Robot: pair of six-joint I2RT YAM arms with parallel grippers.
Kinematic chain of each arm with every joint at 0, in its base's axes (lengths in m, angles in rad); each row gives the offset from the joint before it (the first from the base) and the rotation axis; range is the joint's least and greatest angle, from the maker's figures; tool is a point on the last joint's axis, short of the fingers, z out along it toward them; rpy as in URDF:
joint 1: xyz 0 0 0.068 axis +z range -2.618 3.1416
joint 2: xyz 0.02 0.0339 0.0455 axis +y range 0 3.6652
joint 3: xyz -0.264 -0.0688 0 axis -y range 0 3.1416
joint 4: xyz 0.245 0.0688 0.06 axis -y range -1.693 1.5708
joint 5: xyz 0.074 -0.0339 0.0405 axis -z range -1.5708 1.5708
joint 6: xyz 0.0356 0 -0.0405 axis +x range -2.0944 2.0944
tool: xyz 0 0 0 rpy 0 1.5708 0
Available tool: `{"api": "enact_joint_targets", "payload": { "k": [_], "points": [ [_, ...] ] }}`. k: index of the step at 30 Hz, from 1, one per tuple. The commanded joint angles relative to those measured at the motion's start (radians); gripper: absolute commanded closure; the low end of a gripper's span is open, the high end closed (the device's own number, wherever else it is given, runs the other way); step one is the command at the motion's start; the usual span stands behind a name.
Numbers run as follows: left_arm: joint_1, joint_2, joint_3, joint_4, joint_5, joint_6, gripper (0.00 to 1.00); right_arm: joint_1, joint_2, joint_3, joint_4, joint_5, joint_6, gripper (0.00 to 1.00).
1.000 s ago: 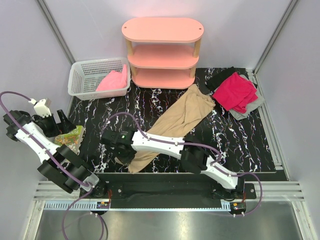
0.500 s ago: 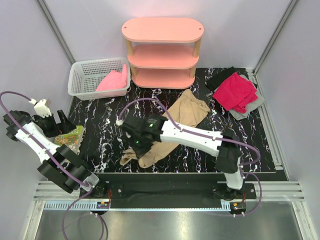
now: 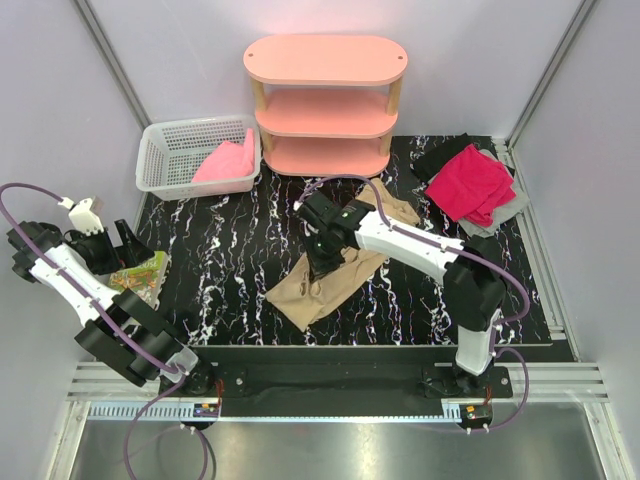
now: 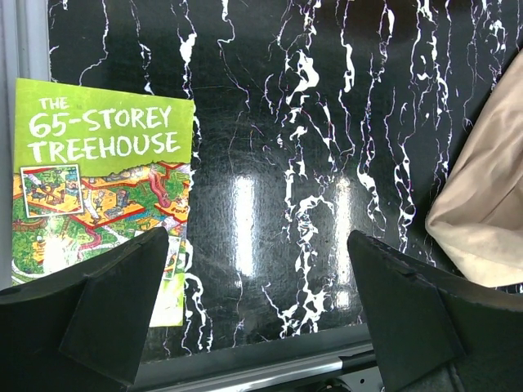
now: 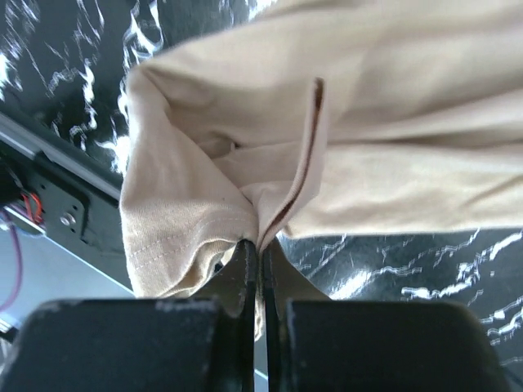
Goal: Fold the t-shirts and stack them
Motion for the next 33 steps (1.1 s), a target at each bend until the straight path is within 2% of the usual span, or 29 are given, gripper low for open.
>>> {"api": "enact_joint_targets", "payload": {
  "k": [1,13,20,21,25,27,28,29,33],
  "points": [
    [0.002,-0.012,0.037,-0.01,0.053,0.032,0.03,-0.049,-0.005,-0.015,0.099,-0.049,-0.006,1.0],
    [-0.002,-0.001,0.036,-0.036,0.064,0.066,0.03,-0.254,-0.001,-0.086,0.116,-0.018,-0.035,1.0],
    [-0.002,-0.003,0.036,-0.053,0.065,0.087,0.03,-0.29,0.125,-0.04,0.11,-0.049,-0.033,1.0],
    [-0.002,-0.003,0.037,-0.059,0.065,0.089,0.03,-0.291,0.145,-0.031,0.108,-0.047,-0.033,0.96],
    [-0.002,-0.006,0.042,-0.072,0.065,0.11,0.03,-0.298,0.226,0.023,0.038,0.04,-0.041,0.61],
    [-0.002,-0.006,0.043,-0.079,0.065,0.118,0.03,-0.304,0.233,0.073,0.001,0.135,-0.039,0.49],
    [-0.002,-0.005,0.043,-0.083,0.067,0.123,0.03,-0.304,0.225,0.095,-0.043,0.17,-0.036,0.37],
    [-0.002,-0.005,0.042,-0.084,0.065,0.126,0.03,-0.304,0.217,0.121,-0.071,0.282,-0.033,0.35],
    [-0.004,0.0,0.033,-0.093,0.067,0.143,0.03,-0.304,0.165,0.29,-0.181,0.499,-0.038,0.3]
  ]
}}
